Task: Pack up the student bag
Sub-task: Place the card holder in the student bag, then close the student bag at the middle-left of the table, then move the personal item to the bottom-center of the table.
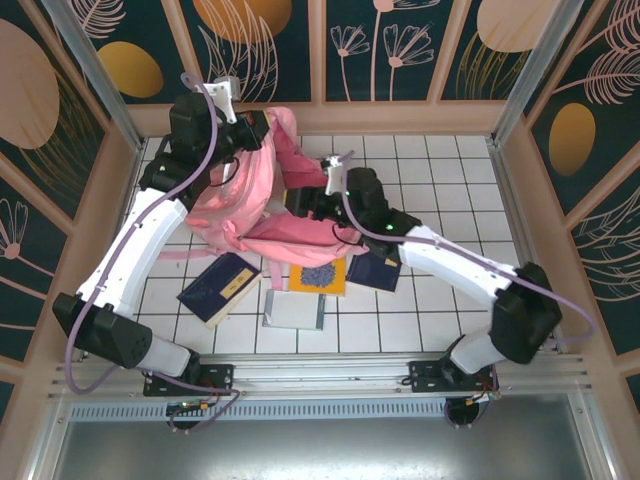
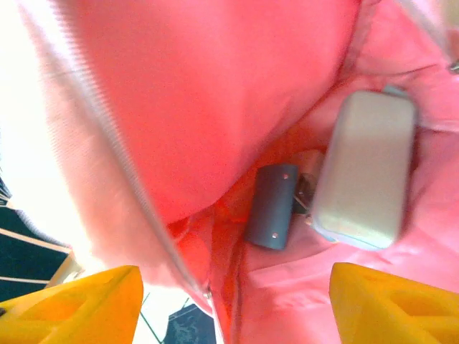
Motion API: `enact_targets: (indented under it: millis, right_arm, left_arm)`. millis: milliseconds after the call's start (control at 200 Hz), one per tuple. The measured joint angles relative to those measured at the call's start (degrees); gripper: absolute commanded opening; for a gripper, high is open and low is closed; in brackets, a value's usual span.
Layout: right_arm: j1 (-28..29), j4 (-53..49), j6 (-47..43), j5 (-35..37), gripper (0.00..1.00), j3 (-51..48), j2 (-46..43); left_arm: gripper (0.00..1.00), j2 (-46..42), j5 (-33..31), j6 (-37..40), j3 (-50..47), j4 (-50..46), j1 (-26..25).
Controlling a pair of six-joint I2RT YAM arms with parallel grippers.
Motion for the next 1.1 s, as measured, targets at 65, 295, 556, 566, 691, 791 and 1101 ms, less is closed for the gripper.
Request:
enact_targets:
  millis: [65, 295, 556, 566, 691, 791, 1101]
  right_arm:
    - [1.51, -2.10, -2.51, 1.79, 0.66, -1.55, -3.13]
    - [13.29, -12.02, -9.84, 2.73, 0.52, -2.69, -4.48]
    - [21.79, -27.50, -9.44, 4.31, 0.43, 4.00, 11.80]
    - [21.92, -28.06, -9.35, 4.31, 0.43, 4.00, 12.28]
    - [22.34, -32.04, -7.54, 4.22, 0.42, 3.13, 15.85]
    - [22.38, -32.81, -6.43, 4.07, 0.41, 2.54, 18.03]
    - [21.86, -31.61, -4.46, 4.46, 0.39, -1.42, 20.90]
  left_arm:
    - [0.00, 0.74, -0.13, -0.66, -0.74, 1.68, 0.87]
    - [0.00, 2.73, 1.95, -3.26, -6.64, 7.52, 2.99]
    - [0.00, 3.61, 5.16, -3.65, -12.41, 10.19, 3.19]
    - [0.00, 3.65, 5.25, -3.65, -12.52, 10.23, 3.19]
    - [0.00, 4.96, 6.69, -3.02, -12.94, 10.67, 3.32]
    - [0.00, 6.71, 8.31, -2.97, -12.92, 11.47, 3.32]
    - [0.00, 8.11, 10.14, -2.99, -12.92, 11.56, 3.32]
